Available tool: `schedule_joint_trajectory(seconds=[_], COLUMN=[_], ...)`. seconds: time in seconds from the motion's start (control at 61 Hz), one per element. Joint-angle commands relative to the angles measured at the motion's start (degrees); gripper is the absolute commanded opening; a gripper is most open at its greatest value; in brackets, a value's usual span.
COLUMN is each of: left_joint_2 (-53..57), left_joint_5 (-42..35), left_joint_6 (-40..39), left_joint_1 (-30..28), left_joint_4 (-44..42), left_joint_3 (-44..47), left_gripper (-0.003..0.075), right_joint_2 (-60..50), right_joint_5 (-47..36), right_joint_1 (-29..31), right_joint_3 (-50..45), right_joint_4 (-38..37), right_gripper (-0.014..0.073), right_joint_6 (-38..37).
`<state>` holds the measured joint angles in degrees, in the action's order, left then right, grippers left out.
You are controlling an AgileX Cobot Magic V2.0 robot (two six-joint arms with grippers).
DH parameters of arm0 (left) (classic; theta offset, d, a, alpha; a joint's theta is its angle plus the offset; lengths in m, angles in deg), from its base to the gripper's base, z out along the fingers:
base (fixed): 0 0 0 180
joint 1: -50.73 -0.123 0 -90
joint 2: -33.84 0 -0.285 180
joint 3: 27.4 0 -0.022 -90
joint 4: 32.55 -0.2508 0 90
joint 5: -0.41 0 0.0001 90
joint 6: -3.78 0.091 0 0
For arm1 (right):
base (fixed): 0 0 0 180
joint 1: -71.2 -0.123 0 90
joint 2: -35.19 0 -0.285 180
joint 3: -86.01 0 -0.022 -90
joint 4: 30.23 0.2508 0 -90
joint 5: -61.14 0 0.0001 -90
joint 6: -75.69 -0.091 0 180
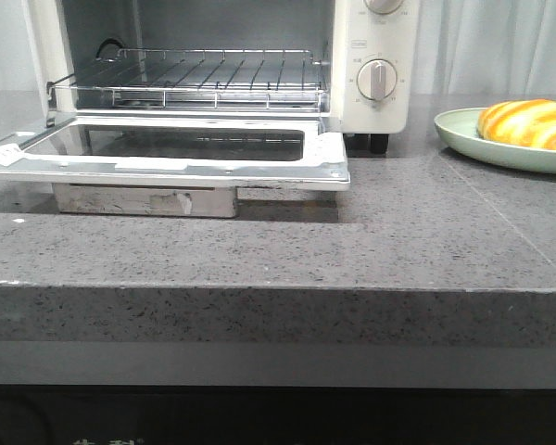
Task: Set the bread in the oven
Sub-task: 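Lower the right gripper onto the striped croissant on the plate, then close the right gripper on the croissant and lift it off the plate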
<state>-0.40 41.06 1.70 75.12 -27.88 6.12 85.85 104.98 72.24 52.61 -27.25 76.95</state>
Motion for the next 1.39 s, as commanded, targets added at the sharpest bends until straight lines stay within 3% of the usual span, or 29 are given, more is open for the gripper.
schedule_joint_trajectory(seconds=[0.0, 0.295, 0.656, 1.18, 1.246, 1.377], left_joint_2=[-0.3, -0.3, -0.3, -0.3, -0.3, -0.3], left_joint_5=[-4.3, -4.3, -4.3, -4.3, -4.3, -4.3], left_joint_6=[0.0, 0.0, 0.0, 0.0, 0.0, 0.0], left_joint_1=[-0.1, -0.1, -0.1, -0.1, -0.1, -0.1], left_joint_4=[0.3, 0.3, 0.3, 0.3, 0.3, 0.3], left_joint_3=[-1.5, -1.5, -1.5, -1.5, -1.5, -1.5], left_gripper=[-0.0018, -0.0018, -0.0018, -0.0018, -0.0018, -0.0018], right_joint_2=[4.7, 21.6, 41.9, 58.8, 59.4, 59.6], right_joint_5=[-1.2, 0.3, 4.9, 5.5, 6.4, 7.3], right_joint_1=[0.4, 0.4, 0.4, 0.4, 0.4, 0.4], right_joint_3=[4.9, 17.3, 31.5, 42.1, 42.3, 42.3], right_joint_4=[-0.4, 1.5, -2.2, -1.7, -1.7, -1.7], right_gripper=[0.058, 0.058, 0.058, 0.0579, 0.0535, 0.0288], right_joint_6=[0.0, 0.0, 0.0, 0.0, 0.0, 0.1])
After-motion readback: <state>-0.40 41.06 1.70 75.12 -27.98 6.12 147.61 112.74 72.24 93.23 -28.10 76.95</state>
